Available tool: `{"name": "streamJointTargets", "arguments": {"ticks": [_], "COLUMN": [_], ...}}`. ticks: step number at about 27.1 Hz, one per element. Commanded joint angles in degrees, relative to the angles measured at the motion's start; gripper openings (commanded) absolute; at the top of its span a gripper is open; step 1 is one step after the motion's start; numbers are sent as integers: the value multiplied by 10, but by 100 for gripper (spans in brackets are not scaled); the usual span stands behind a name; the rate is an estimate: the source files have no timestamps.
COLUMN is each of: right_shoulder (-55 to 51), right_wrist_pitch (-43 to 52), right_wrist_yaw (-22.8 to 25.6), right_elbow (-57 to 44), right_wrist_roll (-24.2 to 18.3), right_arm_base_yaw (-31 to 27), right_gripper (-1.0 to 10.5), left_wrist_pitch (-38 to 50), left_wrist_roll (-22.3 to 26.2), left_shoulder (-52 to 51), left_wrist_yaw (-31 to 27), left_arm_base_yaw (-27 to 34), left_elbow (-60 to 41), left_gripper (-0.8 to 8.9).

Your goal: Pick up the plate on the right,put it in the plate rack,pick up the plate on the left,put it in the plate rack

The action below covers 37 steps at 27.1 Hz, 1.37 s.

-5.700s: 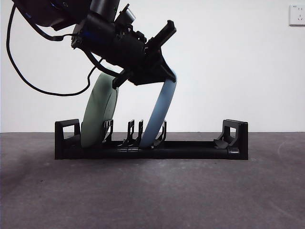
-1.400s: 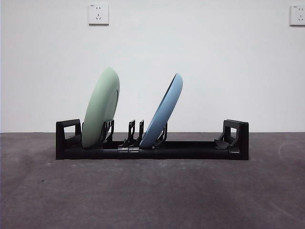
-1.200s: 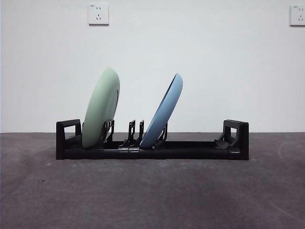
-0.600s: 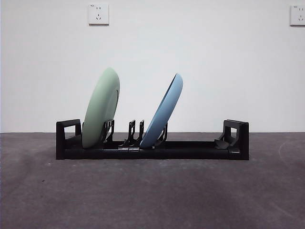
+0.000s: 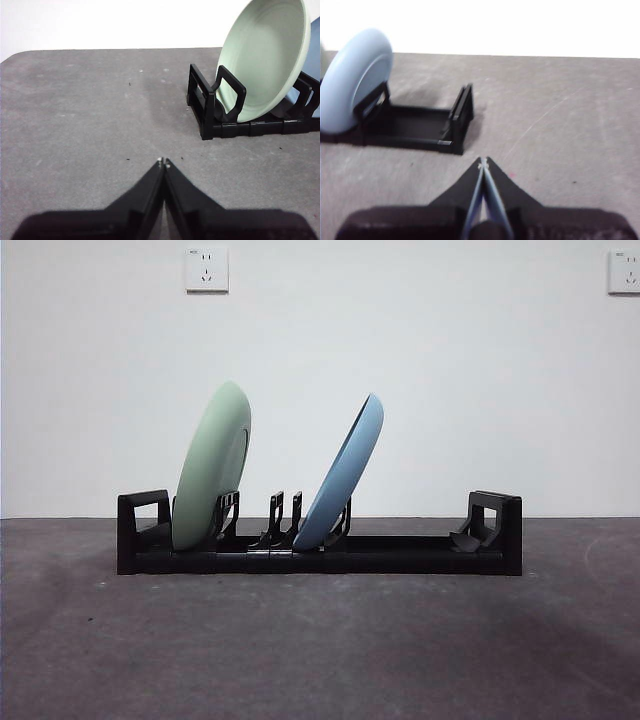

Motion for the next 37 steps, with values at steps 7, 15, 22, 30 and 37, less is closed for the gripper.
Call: {"name": "streamJointTargets", "arguments": {"ticks": [7,15,22,30,37], "right_shoulder": [-61,-61,-61,-61,-61], "right_wrist_pitch": [35,47,47,47,47], "right_wrist_yaw": [-1,-1,3,3,3], "right_elbow": [-99,-113,-113,-113,-113], "right_wrist_roll": [25,37,47,47,47], "right_arm_base_yaw": [0,3,3,11,11], "right_gripper": [1,1,1,1,1], "left_wrist_pitch": [0,1,1,1,1], "left_wrist_roll": [-5,-5,-5,-5,-5], "left_shoulder": [0,0,0,0,0], "left_wrist_yaw": [-1,-1,-1,-1,-1], "left_arm_base_yaw": [2,2,2,2,2], "left_elbow": [-8,-8,-8,-8,-8], "left_gripper": [-1,0,-1,-1,-1]}}
